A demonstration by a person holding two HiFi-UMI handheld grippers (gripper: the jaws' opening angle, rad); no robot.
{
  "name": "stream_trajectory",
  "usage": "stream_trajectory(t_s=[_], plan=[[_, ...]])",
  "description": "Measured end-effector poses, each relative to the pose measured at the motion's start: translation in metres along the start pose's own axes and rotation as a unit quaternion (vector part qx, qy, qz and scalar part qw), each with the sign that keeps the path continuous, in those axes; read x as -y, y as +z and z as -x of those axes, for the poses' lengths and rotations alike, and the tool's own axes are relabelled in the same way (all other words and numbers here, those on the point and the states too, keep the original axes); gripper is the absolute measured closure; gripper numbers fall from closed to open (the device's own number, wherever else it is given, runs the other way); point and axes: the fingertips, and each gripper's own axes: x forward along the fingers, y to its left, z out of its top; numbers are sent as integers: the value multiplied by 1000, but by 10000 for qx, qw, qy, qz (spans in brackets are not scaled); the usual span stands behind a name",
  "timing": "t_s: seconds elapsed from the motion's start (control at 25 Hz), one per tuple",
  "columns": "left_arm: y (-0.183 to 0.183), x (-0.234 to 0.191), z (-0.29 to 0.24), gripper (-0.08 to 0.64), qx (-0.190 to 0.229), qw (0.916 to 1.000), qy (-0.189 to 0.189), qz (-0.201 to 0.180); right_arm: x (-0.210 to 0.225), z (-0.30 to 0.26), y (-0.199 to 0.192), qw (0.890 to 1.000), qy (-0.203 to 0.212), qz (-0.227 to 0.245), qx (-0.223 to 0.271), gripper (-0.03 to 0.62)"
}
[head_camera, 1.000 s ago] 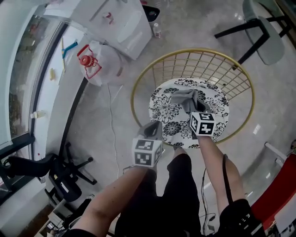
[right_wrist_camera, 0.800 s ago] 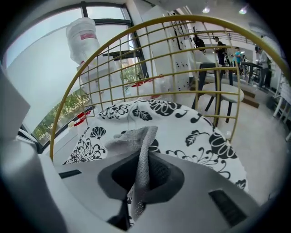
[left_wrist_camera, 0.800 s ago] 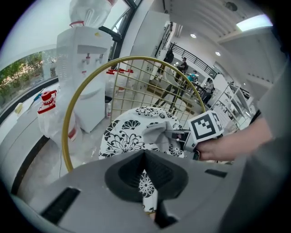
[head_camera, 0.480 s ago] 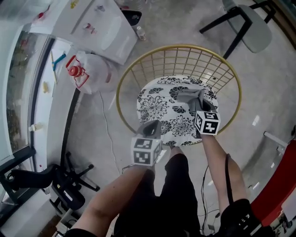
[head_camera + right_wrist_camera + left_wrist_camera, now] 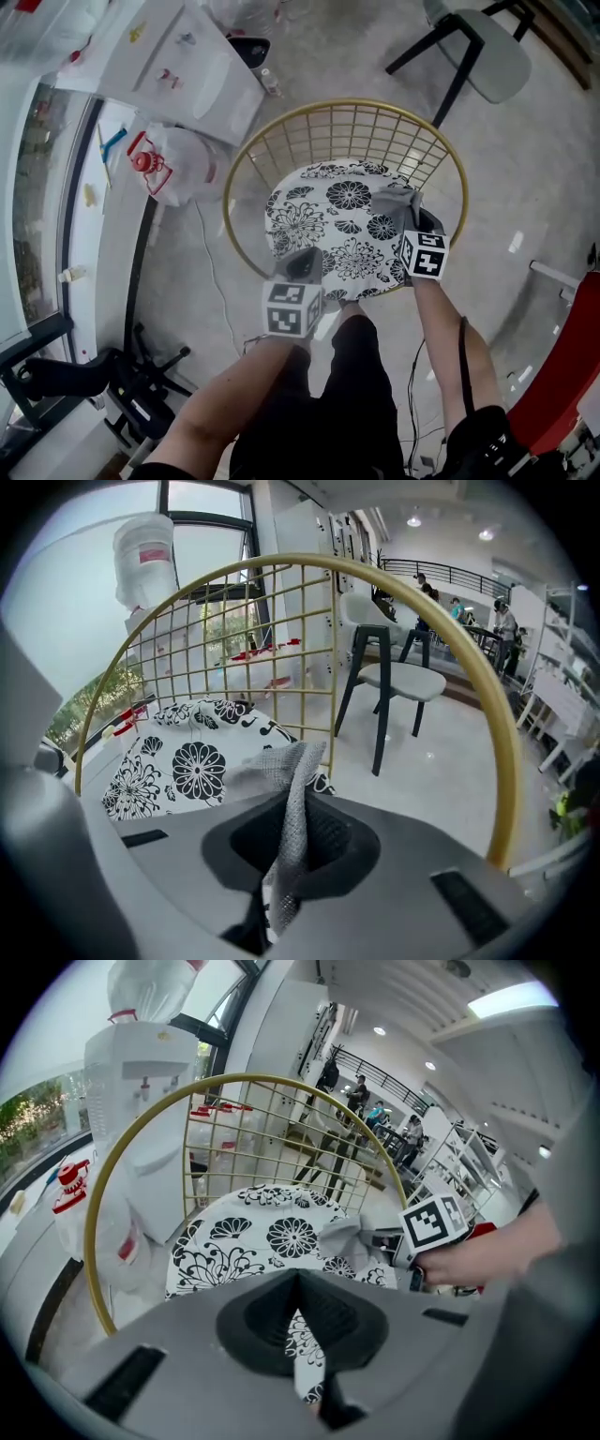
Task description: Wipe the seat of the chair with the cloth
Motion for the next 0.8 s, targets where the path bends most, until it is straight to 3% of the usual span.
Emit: stream_trajectory(t_s=[0.24,0.44,0.6,0.8], plan=[[12,20,6,554,17,9999,-79,-113,31,27,5,9996,-294,-14,-13,566],[12,28,64,554,105,9995,-160,-250,20,92,8,9989,-466,-67,49,566],[37,45,97,554,333,9989,-211,-246,24,137,31,9986,-436,-163,231,566],[44,51,153,554,659,9961,-475,-340,-24,194,51,9981,-228,-43,566,566]])
